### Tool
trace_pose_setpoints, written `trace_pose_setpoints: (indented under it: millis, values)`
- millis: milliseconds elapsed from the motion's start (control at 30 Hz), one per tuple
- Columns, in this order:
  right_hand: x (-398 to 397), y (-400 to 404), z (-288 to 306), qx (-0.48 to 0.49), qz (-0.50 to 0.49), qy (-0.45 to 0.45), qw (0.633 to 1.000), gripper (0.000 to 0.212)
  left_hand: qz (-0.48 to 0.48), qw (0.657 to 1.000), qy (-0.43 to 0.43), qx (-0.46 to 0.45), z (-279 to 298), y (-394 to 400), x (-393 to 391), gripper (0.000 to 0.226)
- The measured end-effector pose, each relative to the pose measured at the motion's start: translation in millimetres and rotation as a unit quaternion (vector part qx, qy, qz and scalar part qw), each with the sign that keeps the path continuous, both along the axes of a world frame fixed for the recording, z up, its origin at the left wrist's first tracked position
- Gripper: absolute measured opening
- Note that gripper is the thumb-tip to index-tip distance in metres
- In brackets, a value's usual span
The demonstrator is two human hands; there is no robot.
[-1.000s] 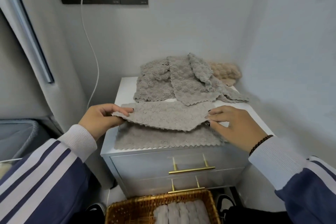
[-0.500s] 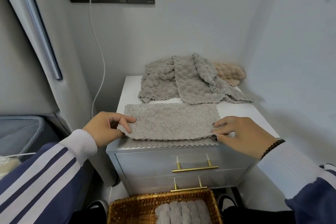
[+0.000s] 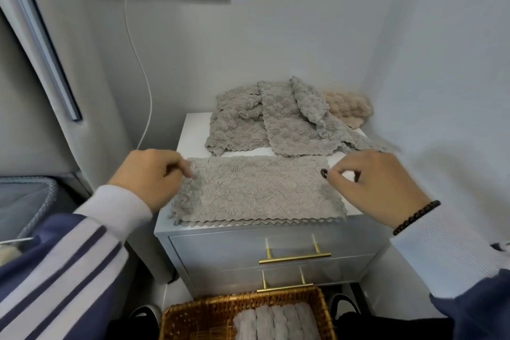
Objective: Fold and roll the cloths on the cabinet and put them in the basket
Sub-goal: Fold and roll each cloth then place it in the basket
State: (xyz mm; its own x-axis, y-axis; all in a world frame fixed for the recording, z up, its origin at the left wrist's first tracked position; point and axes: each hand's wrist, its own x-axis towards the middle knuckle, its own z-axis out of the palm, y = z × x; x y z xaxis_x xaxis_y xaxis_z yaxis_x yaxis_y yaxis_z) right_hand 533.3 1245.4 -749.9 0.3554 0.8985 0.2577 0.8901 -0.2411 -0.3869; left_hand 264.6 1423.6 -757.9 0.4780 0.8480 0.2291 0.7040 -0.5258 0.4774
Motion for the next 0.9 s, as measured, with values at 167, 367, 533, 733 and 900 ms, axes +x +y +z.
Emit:
trace_pose_setpoints:
  millis: [167,367,533,733,900]
  values:
    - [-33,42,-18,0.019,0.042,0.042,0.998,0.036,-0.123,0.991,0.057,0.013,-34,-21,56,0.045]
    - [-61,75,-44,0.001,0.115,0.001,0.993,0.051,-0.126,0.987,0.099,0.018,-52,-12,73,0.055]
    - [-64,88,-69,-0.118,0.132,-0.051,0.983,0.053,-0.109,0.964,0.242,0.005,-65,-9,75,0.062]
    - [-44,84,-75,-0.180,0.074,-0.095,0.976,0.072,-0.085,0.967,0.242,0.006,-73,1,58,0.094]
    - [-15,78,-76,-0.192,0.006,-0.085,0.978,0.076,-0.046,0.967,0.249,-0.033,-73,8,48,0.098]
